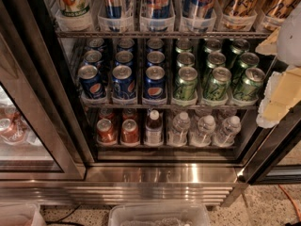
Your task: Pick water bottle from bottom shelf of fridge
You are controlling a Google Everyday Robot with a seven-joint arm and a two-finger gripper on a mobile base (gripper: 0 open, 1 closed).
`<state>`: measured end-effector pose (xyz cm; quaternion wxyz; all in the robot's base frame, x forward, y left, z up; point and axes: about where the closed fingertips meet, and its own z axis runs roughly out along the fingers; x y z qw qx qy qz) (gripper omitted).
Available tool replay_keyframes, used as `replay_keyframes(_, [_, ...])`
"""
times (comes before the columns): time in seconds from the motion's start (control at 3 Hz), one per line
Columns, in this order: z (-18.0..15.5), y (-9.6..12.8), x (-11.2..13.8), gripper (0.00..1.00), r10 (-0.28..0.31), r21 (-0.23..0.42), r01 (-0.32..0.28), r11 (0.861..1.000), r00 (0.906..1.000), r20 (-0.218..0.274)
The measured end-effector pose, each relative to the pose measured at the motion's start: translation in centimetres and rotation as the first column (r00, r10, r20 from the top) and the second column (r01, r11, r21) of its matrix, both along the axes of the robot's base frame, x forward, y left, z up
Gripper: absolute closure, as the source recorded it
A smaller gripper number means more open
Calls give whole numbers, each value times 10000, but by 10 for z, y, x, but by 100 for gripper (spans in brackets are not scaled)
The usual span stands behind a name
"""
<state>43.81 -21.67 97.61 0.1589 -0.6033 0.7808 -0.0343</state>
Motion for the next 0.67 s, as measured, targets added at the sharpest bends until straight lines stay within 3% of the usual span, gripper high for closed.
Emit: replay_keyframes(0.67, [0,4,1,0,-49,151,47,9999,9999,94])
